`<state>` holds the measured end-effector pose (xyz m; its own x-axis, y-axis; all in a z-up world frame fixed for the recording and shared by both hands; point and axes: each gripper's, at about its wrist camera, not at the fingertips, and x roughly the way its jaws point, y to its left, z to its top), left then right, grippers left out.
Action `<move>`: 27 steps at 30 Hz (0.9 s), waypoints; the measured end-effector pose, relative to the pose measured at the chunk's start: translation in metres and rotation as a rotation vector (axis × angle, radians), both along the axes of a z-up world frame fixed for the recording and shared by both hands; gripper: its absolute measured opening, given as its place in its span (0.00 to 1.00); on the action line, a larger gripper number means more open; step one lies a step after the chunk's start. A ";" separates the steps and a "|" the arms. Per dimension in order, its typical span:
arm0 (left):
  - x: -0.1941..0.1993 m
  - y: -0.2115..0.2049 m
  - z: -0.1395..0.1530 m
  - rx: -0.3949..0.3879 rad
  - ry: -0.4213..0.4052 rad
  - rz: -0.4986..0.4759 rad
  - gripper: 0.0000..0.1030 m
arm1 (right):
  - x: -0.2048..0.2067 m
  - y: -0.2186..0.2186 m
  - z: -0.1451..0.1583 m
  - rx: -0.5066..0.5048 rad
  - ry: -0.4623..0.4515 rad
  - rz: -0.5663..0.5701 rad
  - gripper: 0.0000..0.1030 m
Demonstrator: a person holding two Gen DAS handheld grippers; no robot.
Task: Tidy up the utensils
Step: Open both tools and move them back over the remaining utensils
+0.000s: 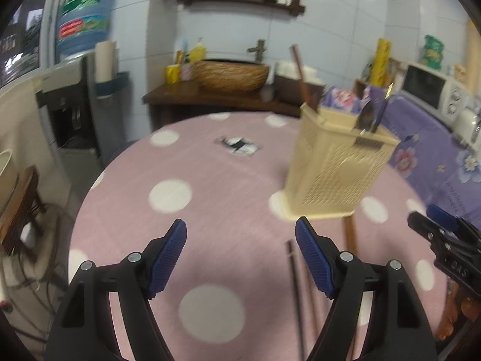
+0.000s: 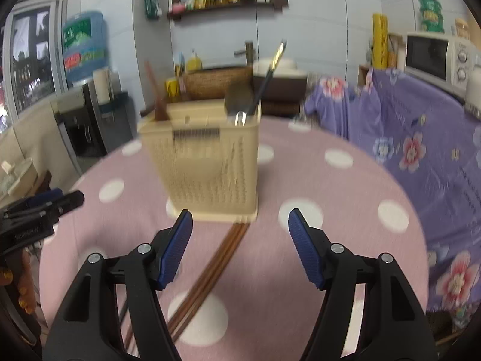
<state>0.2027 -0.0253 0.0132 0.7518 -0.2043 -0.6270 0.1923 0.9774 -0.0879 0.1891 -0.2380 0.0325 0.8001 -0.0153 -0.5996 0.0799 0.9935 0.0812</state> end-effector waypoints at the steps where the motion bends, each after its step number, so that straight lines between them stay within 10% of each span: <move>1: -0.002 0.003 -0.007 0.003 0.018 0.010 0.72 | -0.002 0.004 -0.012 0.008 0.032 0.002 0.65; 19: -0.020 0.018 -0.044 -0.004 0.103 0.034 0.72 | -0.016 0.066 -0.079 -0.104 0.226 0.049 0.69; 27: -0.021 0.007 -0.048 0.003 0.118 -0.006 0.72 | -0.030 0.019 -0.078 -0.090 0.291 -0.030 0.70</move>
